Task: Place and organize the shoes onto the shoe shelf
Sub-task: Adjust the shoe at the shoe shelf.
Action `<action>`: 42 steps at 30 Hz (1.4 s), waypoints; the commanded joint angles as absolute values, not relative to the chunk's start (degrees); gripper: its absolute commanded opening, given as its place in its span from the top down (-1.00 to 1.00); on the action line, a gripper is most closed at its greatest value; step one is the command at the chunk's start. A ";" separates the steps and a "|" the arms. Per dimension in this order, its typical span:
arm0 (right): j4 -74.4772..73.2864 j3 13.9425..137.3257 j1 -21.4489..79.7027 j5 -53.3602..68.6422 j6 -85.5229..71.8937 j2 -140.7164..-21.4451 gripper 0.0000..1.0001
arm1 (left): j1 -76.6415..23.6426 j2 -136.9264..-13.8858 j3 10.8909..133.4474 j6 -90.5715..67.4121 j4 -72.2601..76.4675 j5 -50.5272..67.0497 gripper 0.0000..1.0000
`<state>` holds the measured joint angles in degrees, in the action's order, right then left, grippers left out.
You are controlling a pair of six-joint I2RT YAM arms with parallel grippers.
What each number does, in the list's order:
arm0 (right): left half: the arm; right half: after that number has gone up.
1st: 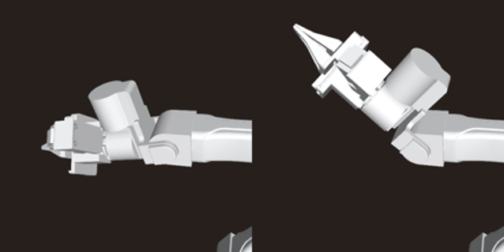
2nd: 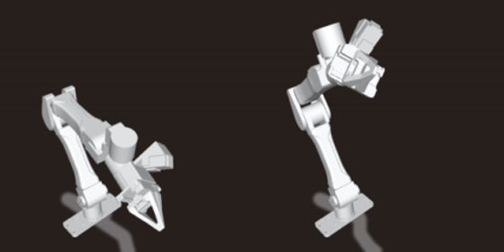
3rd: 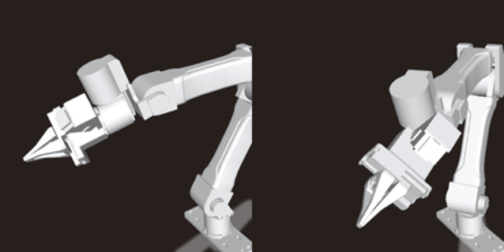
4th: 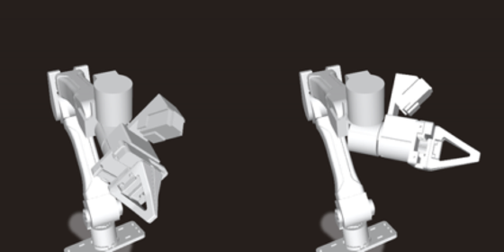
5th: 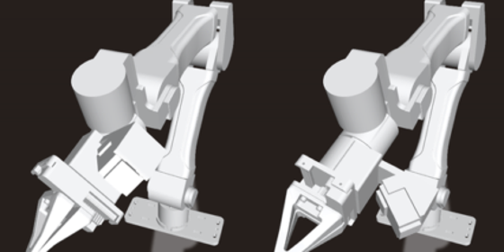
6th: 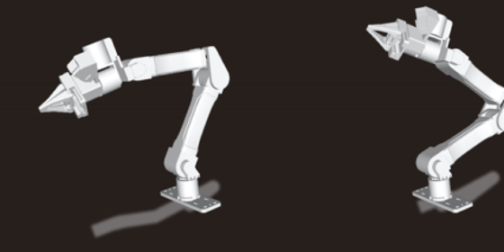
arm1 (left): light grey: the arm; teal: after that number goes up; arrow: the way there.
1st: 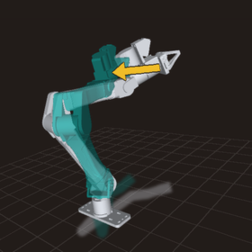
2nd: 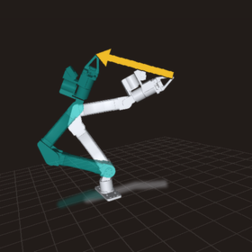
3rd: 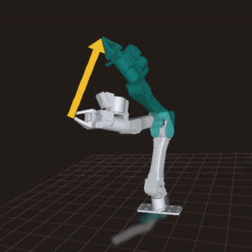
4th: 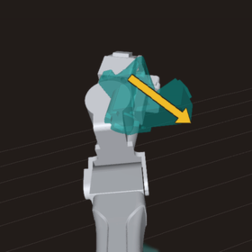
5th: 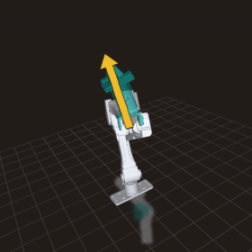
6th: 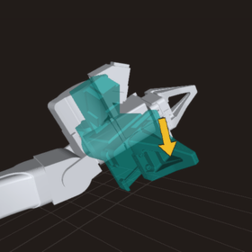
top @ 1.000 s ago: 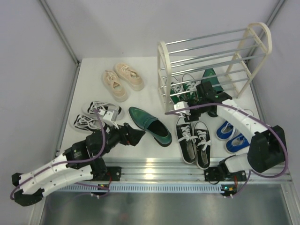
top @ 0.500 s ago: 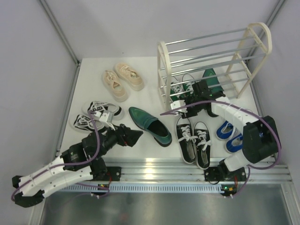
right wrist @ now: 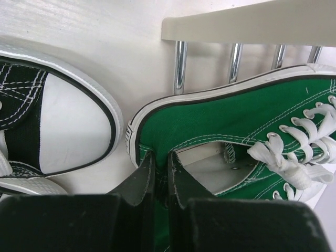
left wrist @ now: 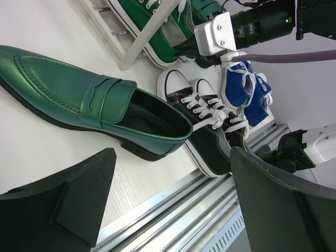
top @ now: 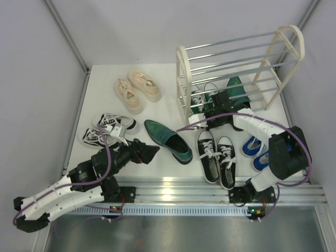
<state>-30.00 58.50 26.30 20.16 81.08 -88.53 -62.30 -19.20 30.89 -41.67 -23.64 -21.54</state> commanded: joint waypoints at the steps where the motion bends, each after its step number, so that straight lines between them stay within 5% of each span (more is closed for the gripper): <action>1: -25.14 58.89 28.47 21.44 83.06 -86.23 1.00 | -62.23 -18.55 30.85 -41.57 -22.94 -22.32 -0.90; 14: -20.74 58.27 32.17 25.23 78.23 -81.91 1.00 | -62.23 -18.63 31.11 -41.31 -23.11 -22.59 -0.90; 28: -13.54 57.39 33.49 16.35 70.75 -85.34 0.99 | -62.23 -18.19 31.38 -41.40 -23.55 -22.50 -0.90; 42: -13.09 53.97 33.49 17.84 68.65 -78.94 0.15 | -62.23 -17.93 31.46 -41.48 -23.64 -22.24 -0.89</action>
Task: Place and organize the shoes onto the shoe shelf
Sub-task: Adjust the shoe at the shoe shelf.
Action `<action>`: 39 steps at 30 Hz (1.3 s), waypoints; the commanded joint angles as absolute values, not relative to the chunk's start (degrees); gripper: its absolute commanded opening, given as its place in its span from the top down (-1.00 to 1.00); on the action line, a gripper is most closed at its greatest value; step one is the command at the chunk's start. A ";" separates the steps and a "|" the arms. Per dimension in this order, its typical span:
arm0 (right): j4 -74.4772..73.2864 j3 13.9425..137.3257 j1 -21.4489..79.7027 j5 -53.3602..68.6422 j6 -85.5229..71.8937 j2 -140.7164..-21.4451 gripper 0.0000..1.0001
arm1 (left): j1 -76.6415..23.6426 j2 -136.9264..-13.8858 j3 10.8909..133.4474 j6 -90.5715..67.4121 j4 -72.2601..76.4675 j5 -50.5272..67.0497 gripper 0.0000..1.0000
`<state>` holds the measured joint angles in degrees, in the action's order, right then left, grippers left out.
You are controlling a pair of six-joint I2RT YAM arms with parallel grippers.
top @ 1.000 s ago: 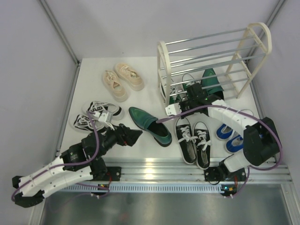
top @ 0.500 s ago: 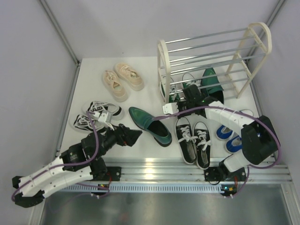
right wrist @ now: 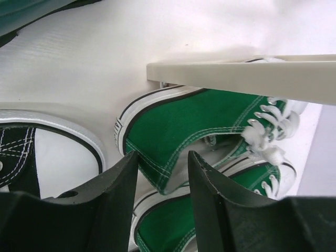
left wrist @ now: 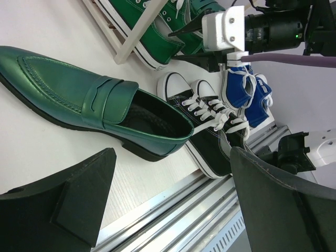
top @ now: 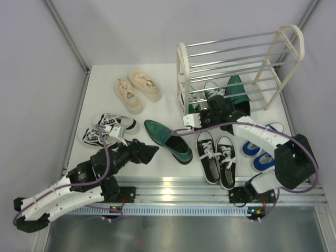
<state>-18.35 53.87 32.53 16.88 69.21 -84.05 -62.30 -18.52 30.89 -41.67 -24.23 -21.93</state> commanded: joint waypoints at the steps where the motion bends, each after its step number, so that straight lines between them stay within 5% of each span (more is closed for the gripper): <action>1: -13.27 53.62 33.49 18.19 68.47 -78.14 0.14 | -62.23 -17.93 31.46 -41.48 -23.73 -22.24 -0.90; 16: -27.85 51.42 29.10 21.44 71.17 -67.24 0.10 | -62.23 -17.23 31.64 -41.40 -23.64 -21.62 -0.89; 27: -33.92 55.54 16.53 24.87 83.23 -76.45 0.08 | -62.23 -17.23 31.38 -41.48 -23.55 -21.53 -0.90; 39: -32.96 59.59 15.73 22.94 84.46 -84.28 0.16 | -62.31 -16.79 31.20 -41.66 -23.82 -21.71 -0.89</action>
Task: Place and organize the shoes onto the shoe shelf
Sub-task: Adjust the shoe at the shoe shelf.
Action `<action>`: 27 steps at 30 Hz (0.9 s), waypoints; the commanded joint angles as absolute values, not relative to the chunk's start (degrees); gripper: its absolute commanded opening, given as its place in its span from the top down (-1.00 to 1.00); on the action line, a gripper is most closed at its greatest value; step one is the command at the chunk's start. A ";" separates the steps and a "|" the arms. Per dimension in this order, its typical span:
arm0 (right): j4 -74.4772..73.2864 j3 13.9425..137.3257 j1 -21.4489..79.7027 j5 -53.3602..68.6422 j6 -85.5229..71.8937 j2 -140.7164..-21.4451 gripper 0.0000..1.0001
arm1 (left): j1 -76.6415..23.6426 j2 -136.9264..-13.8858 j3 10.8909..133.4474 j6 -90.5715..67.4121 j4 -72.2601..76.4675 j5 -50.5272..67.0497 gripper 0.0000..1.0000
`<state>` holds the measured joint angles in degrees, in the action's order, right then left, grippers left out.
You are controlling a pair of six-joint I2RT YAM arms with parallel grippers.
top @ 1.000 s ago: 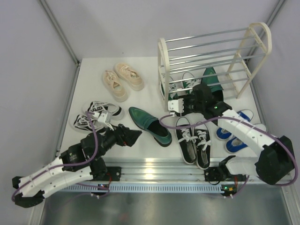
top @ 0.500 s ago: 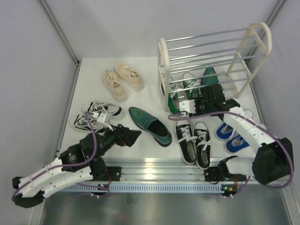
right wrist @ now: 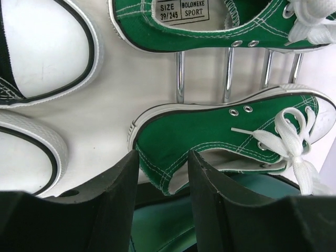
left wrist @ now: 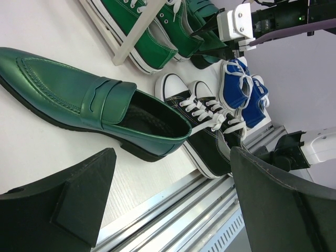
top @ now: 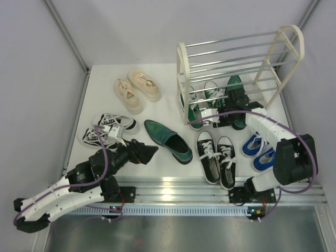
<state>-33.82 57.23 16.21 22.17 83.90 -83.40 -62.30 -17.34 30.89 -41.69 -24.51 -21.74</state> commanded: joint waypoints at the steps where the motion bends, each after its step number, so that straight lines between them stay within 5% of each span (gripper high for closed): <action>1: -32.44 59.42 15.73 22.59 84.20 -84.29 0.16 | -62.23 -16.79 31.20 -41.66 -23.99 -21.71 -0.90; 12: -27.60 56.08 15.64 21.36 83.50 -81.30 -0.07 | -62.23 -16.70 30.68 -41.75 -23.99 -22.15 -0.90; 18: -28.57 56.34 15.64 20.83 83.58 -84.11 0.19 | -62.23 -16.70 30.76 -41.84 -23.91 -21.89 -0.90; 27: -28.13 56.52 16.96 21.27 83.58 -84.91 1.00 | -62.23 -16.79 31.02 -41.92 -23.99 -21.97 -0.90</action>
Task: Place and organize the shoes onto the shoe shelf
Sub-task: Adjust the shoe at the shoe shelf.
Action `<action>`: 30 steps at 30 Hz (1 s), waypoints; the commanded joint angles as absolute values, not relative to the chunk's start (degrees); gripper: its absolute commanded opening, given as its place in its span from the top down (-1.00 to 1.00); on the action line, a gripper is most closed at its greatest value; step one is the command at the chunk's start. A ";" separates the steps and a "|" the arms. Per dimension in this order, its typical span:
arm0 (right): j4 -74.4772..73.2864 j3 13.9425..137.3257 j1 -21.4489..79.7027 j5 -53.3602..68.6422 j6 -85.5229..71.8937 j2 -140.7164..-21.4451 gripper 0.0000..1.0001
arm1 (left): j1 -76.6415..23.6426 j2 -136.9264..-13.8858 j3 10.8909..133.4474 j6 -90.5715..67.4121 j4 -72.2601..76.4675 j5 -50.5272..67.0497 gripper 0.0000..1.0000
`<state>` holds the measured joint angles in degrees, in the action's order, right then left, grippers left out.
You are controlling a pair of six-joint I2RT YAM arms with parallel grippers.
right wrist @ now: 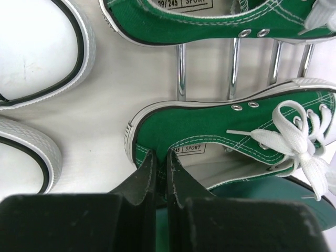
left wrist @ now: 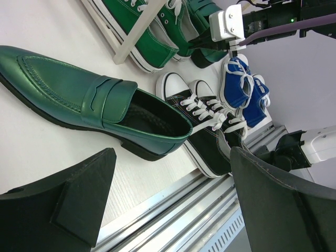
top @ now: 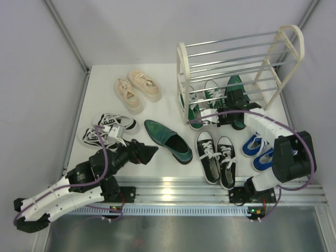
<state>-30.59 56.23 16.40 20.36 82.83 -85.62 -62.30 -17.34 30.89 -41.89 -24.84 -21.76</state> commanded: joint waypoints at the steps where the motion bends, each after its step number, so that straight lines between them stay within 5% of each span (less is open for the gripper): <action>1: -27.78 56.25 17.05 21.53 83.67 -84.47 1.00 | -62.23 -16.79 30.94 -41.92 -23.99 -21.89 -0.90; 30: -16.79 49.66 24.43 25.05 85.34 -77.17 1.00 | -62.23 -16.52 31.11 -41.92 -24.08 -21.88 -0.90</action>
